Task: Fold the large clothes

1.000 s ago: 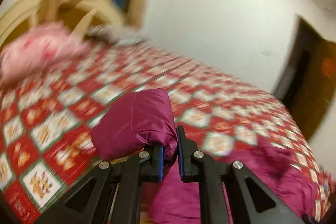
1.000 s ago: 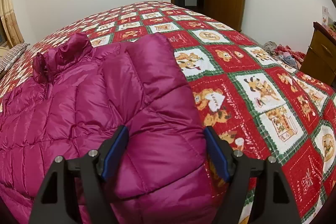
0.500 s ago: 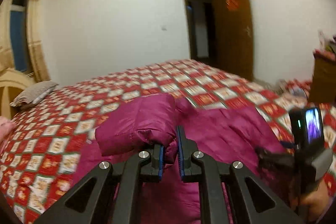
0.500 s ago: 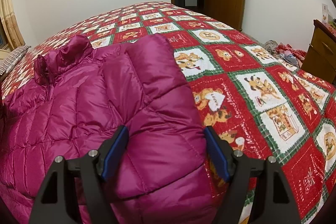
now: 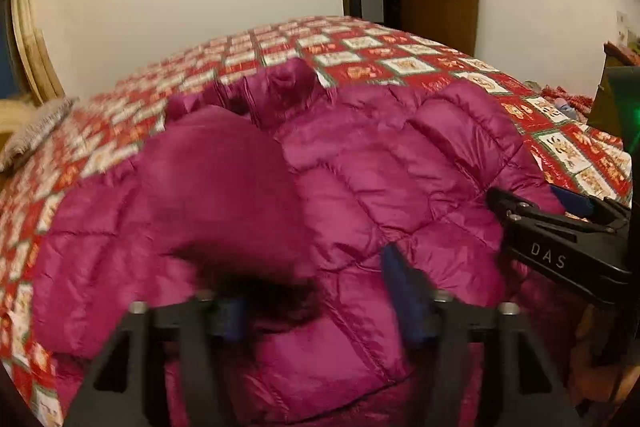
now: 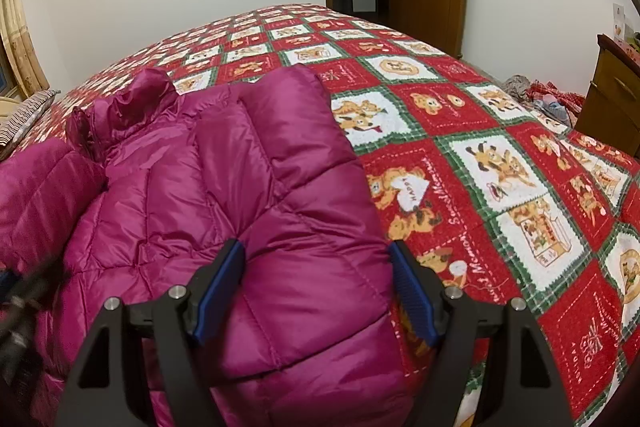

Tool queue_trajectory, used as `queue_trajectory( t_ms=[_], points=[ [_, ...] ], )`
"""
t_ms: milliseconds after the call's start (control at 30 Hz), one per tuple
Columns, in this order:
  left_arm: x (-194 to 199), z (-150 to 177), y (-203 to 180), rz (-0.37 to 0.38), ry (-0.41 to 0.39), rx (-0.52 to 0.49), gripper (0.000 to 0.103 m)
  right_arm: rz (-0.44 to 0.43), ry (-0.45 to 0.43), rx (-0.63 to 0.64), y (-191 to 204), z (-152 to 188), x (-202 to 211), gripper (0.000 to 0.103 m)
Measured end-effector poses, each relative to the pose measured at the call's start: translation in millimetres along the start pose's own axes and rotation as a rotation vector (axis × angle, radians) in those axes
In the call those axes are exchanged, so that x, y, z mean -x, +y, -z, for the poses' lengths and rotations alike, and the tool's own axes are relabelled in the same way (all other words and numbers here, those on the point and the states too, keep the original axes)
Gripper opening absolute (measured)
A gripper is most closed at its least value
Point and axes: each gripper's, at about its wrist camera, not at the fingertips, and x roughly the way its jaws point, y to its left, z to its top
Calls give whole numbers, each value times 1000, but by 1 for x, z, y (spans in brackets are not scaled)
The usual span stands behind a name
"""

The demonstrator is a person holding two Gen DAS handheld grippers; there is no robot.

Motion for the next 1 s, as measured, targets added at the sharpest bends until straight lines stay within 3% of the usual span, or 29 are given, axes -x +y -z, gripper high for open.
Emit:
queue_trajectory(
  t_ms=[100,267,400,467,533,600,667,700,733,767,833,867,1000],
  points=[
    [6,3,-5,34,21,-31,72,0,0,0,0,0,0,77],
    [42,27,-20,47,19,-176,72,-3,0,-2,0,0,-1,77],
    [90,30,25,17,-87,-59,72,-3,0,-1,0,0,0,77],
    [106,21,60,-45,-144,49,72,-1,3,2,0,0,-1,78],
    [112,8,102,-162,-192,172,73,2,5,5,1,0,1,77],
    [102,-1,142,-315,-187,279,73,8,-3,11,3,-1,9,77],
    [74,-2,174,-426,-123,346,73,4,-85,33,9,-2,38,75],
    [62,0,182,-442,-89,363,73,-21,-124,56,15,-2,52,74],
    [48,5,189,-448,-51,381,73,-60,-151,90,25,-4,66,65],
    [31,14,197,-452,-2,408,72,-109,-165,133,39,-6,79,49],
    [12,29,203,-455,44,447,73,-240,-149,208,70,-8,98,36],
    [3,38,204,-446,68,468,73,-330,-133,227,89,-9,106,34],
    [0,51,214,-393,73,556,79,-534,-59,251,143,-8,110,34]
  ],
)
